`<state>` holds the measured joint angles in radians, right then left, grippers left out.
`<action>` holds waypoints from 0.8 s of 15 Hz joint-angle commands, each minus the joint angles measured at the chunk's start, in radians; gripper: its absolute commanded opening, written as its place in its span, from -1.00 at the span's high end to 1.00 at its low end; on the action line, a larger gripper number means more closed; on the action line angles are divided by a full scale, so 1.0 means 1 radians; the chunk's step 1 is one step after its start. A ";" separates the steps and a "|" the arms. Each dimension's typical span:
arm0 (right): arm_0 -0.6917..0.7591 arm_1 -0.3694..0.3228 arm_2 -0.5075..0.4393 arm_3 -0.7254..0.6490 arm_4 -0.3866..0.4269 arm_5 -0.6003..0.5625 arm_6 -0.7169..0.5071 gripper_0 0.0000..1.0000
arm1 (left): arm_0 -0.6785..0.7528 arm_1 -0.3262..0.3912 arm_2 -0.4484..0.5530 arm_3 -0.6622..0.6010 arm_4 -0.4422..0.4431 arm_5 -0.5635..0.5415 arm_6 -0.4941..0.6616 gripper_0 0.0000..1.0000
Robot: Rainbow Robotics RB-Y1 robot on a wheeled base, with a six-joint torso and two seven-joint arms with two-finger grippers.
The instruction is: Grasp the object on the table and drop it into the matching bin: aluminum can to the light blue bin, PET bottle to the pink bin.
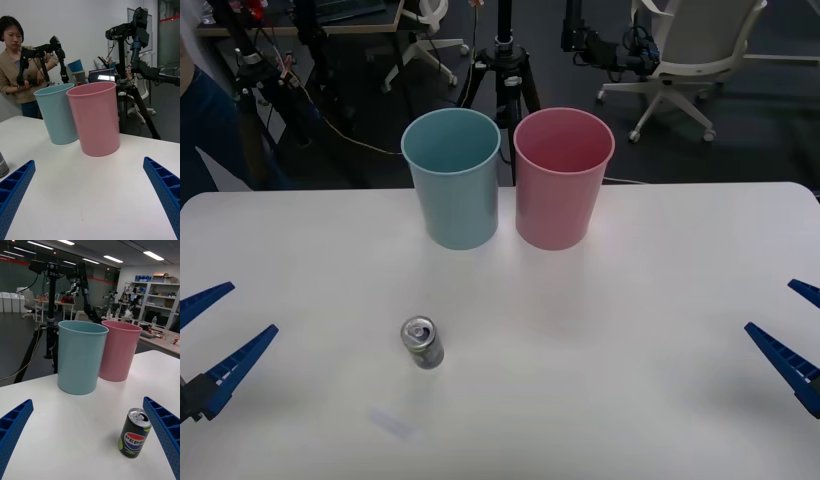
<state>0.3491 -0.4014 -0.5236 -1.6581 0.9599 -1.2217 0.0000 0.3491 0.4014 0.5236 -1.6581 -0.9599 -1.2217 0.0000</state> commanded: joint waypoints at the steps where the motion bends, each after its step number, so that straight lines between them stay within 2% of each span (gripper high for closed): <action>1: 0.000 0.000 0.000 0.000 0.000 0.000 0.000 -1.00 | 0.016 -0.007 0.004 0.001 -0.011 -0.005 -0.006 -1.00; 8: 0.000 0.000 0.000 0.000 0.000 0.000 0.000 -1.00 | 0.065 0.020 -0.053 0.001 -0.013 -0.005 -0.052 -1.00; 12: 0.000 0.000 0.000 0.000 0.000 0.000 0.000 -1.00 | 0.045 0.079 -0.128 0.104 0.021 -0.022 -0.215 -1.00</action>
<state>0.3490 -0.4014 -0.5236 -1.6582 0.9599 -1.2217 0.0000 0.4082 0.4633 0.4119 -1.5914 -0.9477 -1.2314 -0.1772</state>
